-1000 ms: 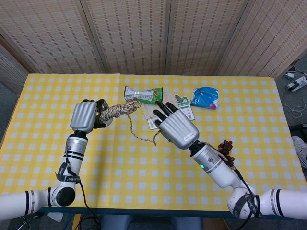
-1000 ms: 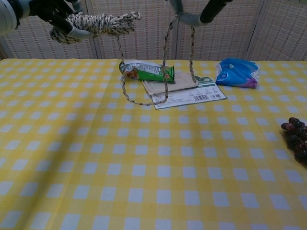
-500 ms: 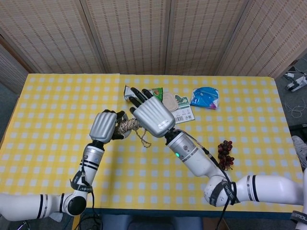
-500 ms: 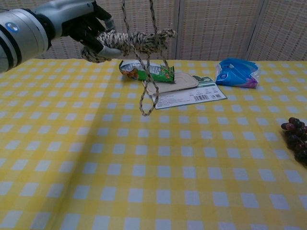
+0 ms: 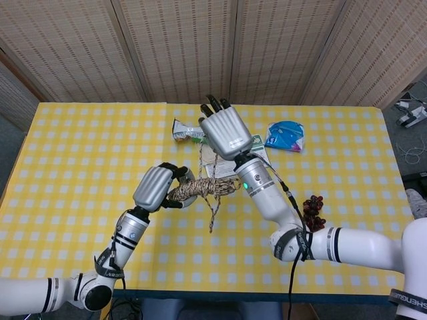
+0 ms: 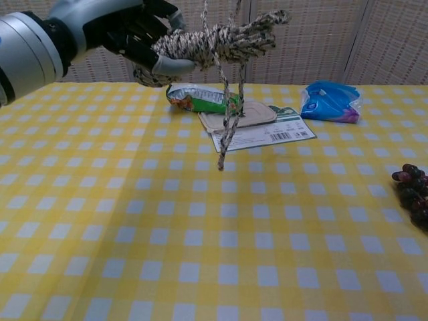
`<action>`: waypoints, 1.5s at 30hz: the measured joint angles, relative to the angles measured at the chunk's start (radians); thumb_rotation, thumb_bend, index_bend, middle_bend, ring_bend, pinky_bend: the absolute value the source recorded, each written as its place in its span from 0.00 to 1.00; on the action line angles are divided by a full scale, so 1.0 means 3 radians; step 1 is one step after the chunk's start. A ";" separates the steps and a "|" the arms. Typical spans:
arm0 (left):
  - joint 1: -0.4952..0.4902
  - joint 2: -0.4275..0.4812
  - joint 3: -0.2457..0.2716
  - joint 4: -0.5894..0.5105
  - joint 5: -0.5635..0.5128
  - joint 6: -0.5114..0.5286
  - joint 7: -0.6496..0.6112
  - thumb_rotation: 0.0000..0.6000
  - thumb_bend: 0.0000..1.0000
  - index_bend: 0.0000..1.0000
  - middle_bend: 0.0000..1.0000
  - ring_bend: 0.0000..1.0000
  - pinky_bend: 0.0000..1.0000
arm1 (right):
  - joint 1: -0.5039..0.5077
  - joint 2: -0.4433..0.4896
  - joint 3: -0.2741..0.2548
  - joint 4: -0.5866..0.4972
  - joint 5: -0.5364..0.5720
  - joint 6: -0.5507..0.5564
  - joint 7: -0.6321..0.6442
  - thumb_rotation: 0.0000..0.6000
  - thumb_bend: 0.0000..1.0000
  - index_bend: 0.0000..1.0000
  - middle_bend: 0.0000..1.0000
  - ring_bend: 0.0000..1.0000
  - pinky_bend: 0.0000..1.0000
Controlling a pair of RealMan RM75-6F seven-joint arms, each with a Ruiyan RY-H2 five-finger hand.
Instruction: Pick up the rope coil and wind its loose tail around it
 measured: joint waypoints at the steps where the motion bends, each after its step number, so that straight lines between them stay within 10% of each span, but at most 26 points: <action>1: 0.0028 0.0024 -0.0003 -0.0003 0.0069 0.0001 -0.0108 1.00 0.27 0.70 0.70 0.49 0.35 | -0.0013 0.0003 -0.0020 0.0044 0.0019 0.0001 0.0034 1.00 0.50 0.59 0.28 0.10 0.22; 23: 0.0391 0.0626 -0.0545 -0.0028 -0.0140 -0.0107 -0.1533 1.00 0.27 0.70 0.70 0.49 0.35 | -0.0470 -0.0119 -0.0704 0.0691 -0.0336 -0.0237 0.0624 1.00 0.50 0.59 0.28 0.10 0.22; 45: 0.0237 0.0397 -0.0629 0.0525 -0.0904 0.0267 -0.0358 0.98 0.27 0.71 0.70 0.49 0.35 | -0.0654 -0.0116 -0.1136 -0.0016 -0.1389 -0.0151 0.0480 1.00 0.50 0.60 0.28 0.10 0.21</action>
